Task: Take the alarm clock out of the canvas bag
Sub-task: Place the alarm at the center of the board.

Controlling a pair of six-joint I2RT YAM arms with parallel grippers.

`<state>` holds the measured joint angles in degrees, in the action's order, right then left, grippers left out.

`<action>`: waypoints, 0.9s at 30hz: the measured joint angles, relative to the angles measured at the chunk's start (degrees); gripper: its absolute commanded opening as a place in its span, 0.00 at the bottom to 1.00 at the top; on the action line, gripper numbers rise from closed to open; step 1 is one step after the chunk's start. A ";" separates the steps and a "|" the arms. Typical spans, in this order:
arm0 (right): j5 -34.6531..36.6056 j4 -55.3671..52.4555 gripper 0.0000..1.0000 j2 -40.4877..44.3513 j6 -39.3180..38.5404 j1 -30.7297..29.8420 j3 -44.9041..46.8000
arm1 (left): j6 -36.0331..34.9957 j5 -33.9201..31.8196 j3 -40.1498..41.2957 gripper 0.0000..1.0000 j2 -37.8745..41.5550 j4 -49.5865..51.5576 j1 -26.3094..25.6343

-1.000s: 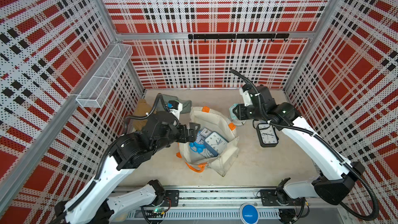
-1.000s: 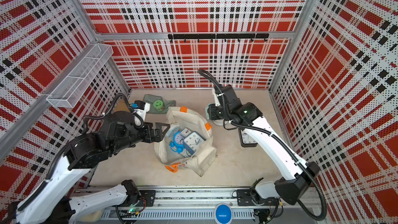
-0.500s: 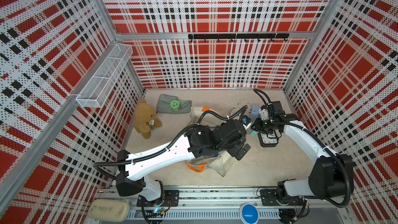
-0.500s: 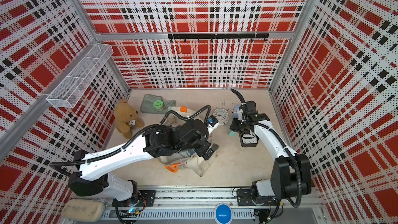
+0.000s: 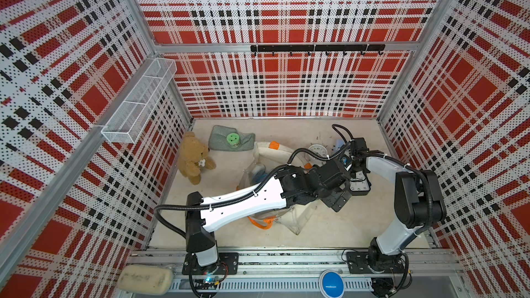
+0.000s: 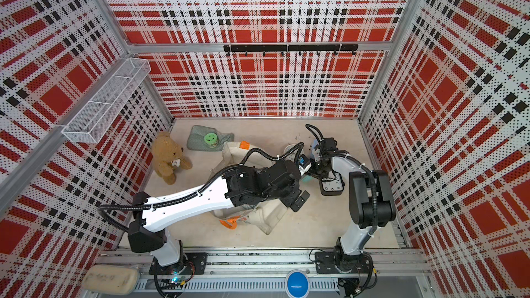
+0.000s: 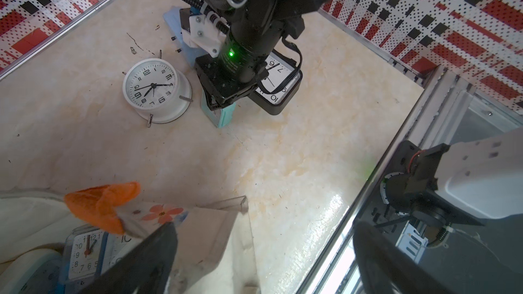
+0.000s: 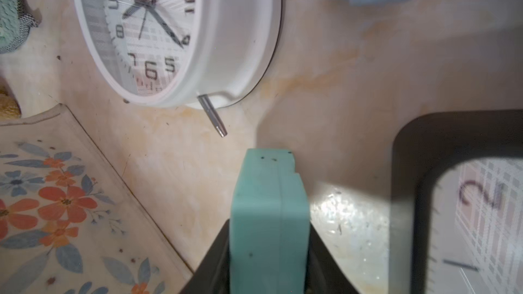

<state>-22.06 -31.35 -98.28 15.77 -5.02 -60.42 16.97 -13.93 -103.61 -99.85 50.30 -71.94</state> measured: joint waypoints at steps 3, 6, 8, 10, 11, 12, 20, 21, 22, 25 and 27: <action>0.20 0.74 0.58 0.00 -0.20 0.24 0.00 | 0.61 0.17 0.00 0.99 0.04 0.02 0.98; 1.20 0.76 0.67 0.00 -0.70 0.26 0.00 | 1.05 0.13 0.02 0.99 0.20 0.04 1.92; 2.16 0.59 0.72 0.02 -1.01 0.28 -0.02 | 1.51 0.04 0.44 0.99 0.90 0.00 2.60; 3.06 -0.17 0.74 0.09 -1.29 0.28 -0.42 | 2.27 -0.15 1.55 0.99 2.38 -0.07 3.32; 3.54 -0.72 0.75 0.17 -1.38 0.28 -0.90 | 2.75 -0.33 2.36 0.99 3.48 -0.15 3.80; 3.93 -1.14 0.76 0.48 -1.44 0.26 -1.29 | 3.45 -0.52 3.43 0.99 4.81 -0.35 4.28; 7.08 -6.67 0.77 9.11 -1.66 0.26 -6.45 | 14.29 -0.79 17.92 0.99 20.11 -1.49 12.33; 7.15 -7.54 0.76 10.69 -1.66 0.20 -7.45 | 15.89 -0.63 20.00 0.99 22.03 -1.44 13.64; 7.26 -8.39 0.76 12.24 -1.62 -0.02 -8.55 | 17.57 -0.57 22.08 1.00 23.93 -1.33 15.13; 8.55 -11.39 0.72 17.73 -1.42 -2.49 -13.09 | 21.66 0.24 26.38 0.99 27.54 -0.72 18.08; 10.03 -13.31 0.69 21.03 -1.38 -7.17 -17.11 | 23.98 1.14 28.48 0.99 28.46 -0.26 18.95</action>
<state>-12.03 -44.66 -77.25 14.39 -12.19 -77.54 40.95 -12.80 -75.13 -71.40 50.04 -52.99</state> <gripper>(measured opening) 0.712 0.994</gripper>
